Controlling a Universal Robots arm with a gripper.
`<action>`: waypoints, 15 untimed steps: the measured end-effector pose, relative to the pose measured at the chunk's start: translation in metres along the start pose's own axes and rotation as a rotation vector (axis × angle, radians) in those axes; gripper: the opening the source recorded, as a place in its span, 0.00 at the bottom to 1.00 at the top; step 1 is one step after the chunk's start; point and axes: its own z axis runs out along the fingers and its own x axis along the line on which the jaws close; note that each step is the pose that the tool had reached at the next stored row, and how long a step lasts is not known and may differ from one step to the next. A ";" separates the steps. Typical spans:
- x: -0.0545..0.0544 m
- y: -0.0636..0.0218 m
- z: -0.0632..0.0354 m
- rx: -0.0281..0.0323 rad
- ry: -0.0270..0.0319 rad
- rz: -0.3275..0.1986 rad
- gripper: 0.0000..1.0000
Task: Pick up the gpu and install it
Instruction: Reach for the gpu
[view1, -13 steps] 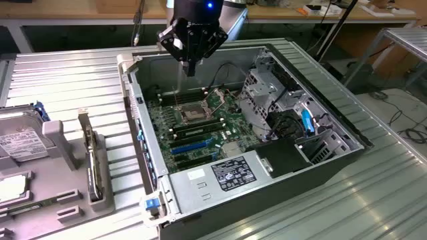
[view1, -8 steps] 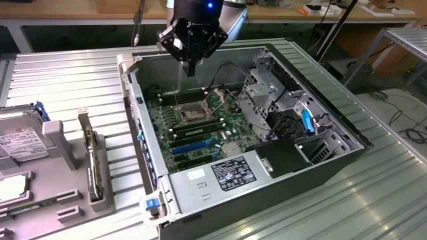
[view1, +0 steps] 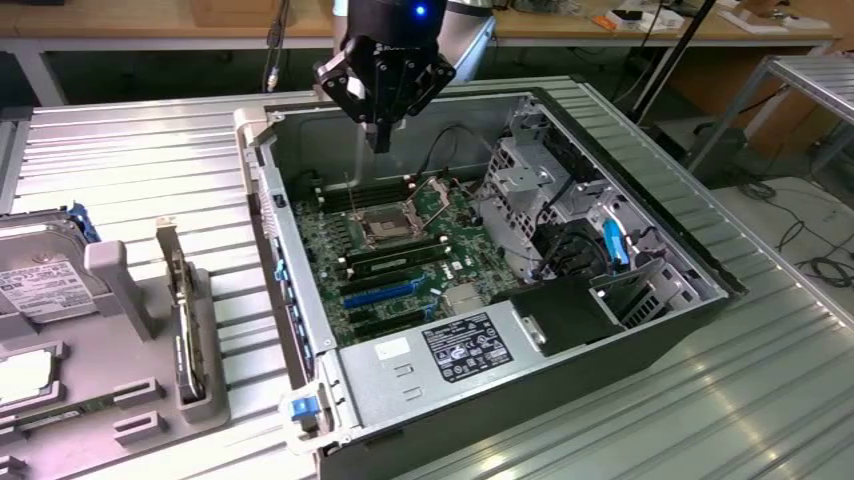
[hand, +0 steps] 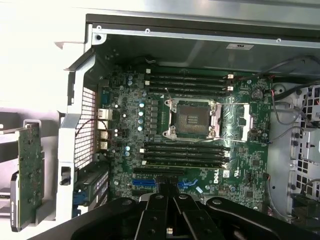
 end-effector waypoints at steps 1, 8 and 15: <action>0.000 0.0000 0.0000 0.0000 0.0000 0.000 0.11; 0.008 0.0001 0.0003 0.0000 0.0000 0.000 0.11; 0.018 0.0008 0.0002 0.0000 0.0000 0.000 0.11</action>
